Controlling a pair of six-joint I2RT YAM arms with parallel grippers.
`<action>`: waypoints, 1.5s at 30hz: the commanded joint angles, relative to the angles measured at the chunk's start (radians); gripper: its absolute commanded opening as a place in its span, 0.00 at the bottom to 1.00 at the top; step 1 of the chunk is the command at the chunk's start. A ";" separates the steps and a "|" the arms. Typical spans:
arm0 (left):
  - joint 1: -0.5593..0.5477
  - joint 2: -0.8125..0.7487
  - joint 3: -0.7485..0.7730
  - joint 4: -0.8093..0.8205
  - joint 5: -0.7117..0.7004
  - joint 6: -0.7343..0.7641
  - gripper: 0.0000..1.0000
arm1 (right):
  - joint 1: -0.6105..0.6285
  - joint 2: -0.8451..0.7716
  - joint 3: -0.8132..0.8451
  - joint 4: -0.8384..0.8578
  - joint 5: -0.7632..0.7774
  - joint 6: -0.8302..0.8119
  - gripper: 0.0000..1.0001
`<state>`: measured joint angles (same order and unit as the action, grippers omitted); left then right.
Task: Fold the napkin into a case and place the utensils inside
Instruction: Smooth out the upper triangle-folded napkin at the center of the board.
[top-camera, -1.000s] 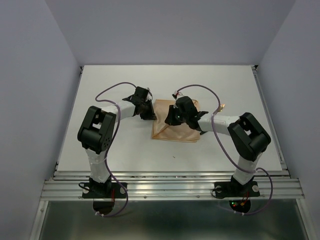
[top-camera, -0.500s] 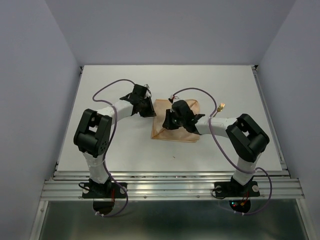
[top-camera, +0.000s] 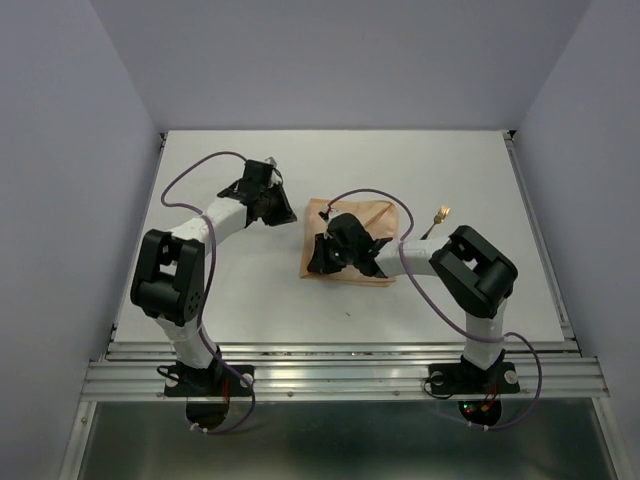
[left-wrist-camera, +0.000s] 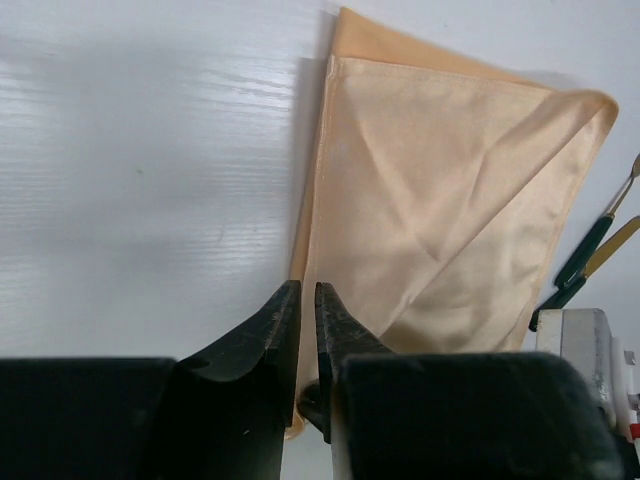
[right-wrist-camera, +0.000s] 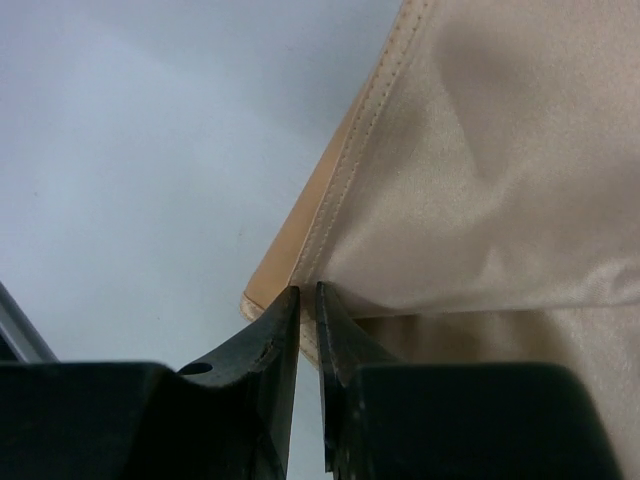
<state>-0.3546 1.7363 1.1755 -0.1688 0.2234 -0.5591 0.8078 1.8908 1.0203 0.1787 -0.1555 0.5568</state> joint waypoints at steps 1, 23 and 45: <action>0.035 -0.093 -0.033 -0.012 -0.012 -0.001 0.23 | 0.011 0.048 0.032 0.059 -0.012 0.012 0.18; 0.045 -0.192 -0.177 0.018 0.004 0.005 0.24 | -0.271 -0.179 0.015 -0.058 0.125 -0.067 0.23; 0.039 0.202 0.245 -0.038 0.048 0.117 0.42 | -0.436 -0.036 0.275 -0.329 0.349 -0.275 0.29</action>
<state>-0.3084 1.8954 1.3376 -0.1860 0.2611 -0.4957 0.3897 1.9064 1.3109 -0.1501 0.1833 0.2947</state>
